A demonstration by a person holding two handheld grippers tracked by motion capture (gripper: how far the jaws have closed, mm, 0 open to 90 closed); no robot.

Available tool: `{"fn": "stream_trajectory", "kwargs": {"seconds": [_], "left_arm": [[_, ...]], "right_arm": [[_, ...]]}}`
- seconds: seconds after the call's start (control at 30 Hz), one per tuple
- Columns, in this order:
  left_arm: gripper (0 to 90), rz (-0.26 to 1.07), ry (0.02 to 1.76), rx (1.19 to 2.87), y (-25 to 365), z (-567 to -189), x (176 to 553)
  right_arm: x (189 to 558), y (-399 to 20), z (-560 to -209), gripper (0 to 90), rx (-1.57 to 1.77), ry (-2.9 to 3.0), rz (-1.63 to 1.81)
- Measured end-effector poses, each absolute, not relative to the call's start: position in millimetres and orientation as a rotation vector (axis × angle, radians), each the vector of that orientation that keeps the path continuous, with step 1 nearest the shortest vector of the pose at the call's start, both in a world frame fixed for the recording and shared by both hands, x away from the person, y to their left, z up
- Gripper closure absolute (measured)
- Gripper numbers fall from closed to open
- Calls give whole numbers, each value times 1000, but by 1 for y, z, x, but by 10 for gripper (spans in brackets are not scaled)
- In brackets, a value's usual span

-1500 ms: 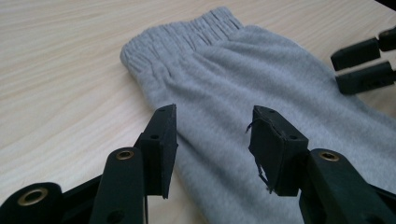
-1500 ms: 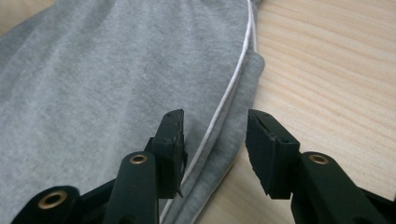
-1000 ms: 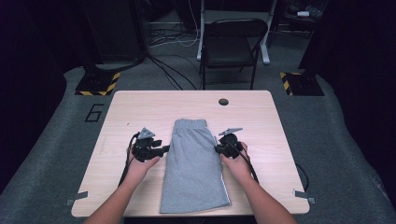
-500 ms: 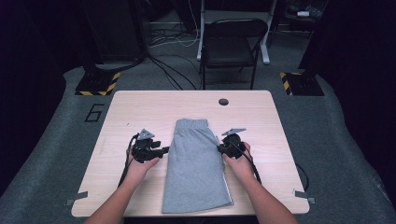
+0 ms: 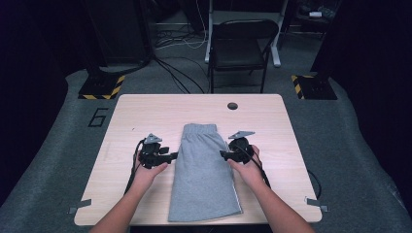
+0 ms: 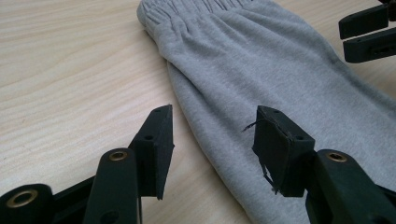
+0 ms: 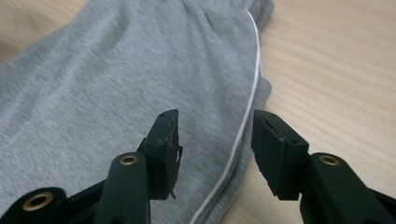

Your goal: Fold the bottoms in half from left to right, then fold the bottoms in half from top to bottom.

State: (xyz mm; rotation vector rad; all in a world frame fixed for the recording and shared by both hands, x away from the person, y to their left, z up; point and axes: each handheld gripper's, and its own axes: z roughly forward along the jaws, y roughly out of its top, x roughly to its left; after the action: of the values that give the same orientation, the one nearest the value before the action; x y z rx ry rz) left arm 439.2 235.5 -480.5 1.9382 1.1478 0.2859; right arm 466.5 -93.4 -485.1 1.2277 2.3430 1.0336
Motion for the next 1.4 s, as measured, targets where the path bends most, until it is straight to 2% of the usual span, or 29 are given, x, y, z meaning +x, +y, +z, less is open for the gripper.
{"fn": "stream_trajectory", "kwargs": {"seconds": [0.17, 0.53, 0.8, 0.97, 1.13, 1.4], "left_arm": [[463, 294, 1158, 1934, 236, -480, 440], [480, 261, 1142, 1901, 233, -480, 442], [434, 275, 1171, 1872, 233, -480, 449], [442, 265, 1131, 1935, 226, -477, 458], [490, 226, 1094, 1934, 219, -464, 469], [499, 238, 1077, 1977, 209, -457, 491]], "right_arm": [[463, -91, -480, 481, 1163, 2343, 1043], [473, -90, -468, 516, 1141, 2383, 1005], [476, -90, -463, 493, 1156, 2410, 1063], [478, -84, -453, 489, 1123, 2426, 1059], [485, -79, -442, 552, 1095, 2438, 1060], [495, -71, -427, 570, 1057, 2476, 1029]]}}
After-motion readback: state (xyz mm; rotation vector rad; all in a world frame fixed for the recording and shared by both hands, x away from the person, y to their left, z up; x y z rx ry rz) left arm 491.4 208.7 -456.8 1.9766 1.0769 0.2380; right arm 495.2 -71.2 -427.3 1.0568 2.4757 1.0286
